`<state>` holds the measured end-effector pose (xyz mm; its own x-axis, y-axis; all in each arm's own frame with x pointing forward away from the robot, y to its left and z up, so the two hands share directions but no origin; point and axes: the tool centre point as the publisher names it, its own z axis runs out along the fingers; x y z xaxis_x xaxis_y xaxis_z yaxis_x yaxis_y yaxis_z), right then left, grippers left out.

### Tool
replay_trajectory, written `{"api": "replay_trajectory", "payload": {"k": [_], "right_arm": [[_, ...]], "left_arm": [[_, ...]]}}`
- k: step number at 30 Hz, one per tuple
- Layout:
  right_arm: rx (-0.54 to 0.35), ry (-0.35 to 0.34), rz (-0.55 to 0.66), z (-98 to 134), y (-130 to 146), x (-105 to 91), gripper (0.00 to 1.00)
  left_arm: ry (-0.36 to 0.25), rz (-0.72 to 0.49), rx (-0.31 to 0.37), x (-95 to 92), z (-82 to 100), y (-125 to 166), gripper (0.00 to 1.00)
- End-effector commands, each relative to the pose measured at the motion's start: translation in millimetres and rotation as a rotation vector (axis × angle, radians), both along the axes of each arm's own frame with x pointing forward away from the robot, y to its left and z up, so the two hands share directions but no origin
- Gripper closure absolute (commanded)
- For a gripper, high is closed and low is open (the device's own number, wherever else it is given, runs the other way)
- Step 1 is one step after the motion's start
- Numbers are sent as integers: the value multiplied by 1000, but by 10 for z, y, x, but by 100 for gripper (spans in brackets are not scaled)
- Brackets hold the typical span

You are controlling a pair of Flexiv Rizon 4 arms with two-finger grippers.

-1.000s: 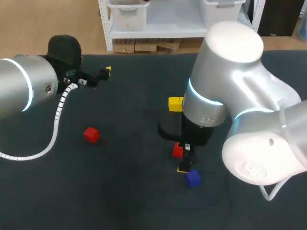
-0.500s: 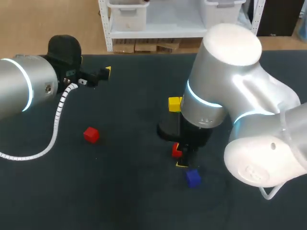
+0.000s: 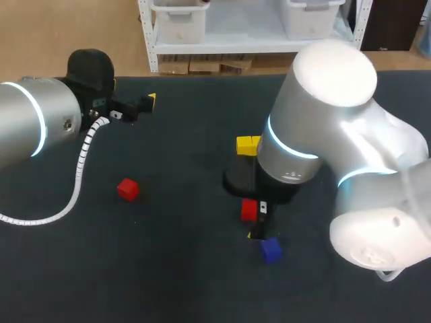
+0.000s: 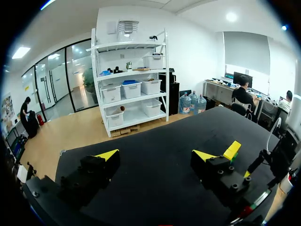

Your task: Place the blue cubes, place green cubes on the blue cubes, place the yellow cubes on the green cubes, then place the red cubes on the yellow cubes, and place purple cube on the red cubes.

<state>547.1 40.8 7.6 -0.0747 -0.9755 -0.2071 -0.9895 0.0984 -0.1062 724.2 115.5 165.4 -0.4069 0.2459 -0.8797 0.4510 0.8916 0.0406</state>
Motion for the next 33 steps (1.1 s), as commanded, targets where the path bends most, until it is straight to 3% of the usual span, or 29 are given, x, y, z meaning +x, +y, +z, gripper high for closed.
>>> {"api": "replay_trajectory", "payload": {"k": [1,9,10,11,13,18,21,33], "right_arm": [[-3,-10,-4,-99,63,60,0],[6,-16,1,-118,88,90,0],[10,-14,3,-110,84,83,9],[11,-7,7,-108,79,76,27],[11,-4,10,-108,69,67,52],[5,3,7,-131,36,71,68],[2,1,4,-127,14,75,100],[-21,14,54,86,-162,-63,100]], "left_arm": [[-10,9,-1,-15,-16,-15,0],[-10,9,-1,-15,-16,-15,0],[-10,9,-1,-15,-16,-15,0],[-10,9,-1,-15,-16,-15,0],[-10,9,-1,-15,-16,-15,0],[-10,9,-1,-15,-16,-15,0],[-10,9,-1,-15,-16,-15,0],[-10,9,-1,-15,-16,-15,0]]}}
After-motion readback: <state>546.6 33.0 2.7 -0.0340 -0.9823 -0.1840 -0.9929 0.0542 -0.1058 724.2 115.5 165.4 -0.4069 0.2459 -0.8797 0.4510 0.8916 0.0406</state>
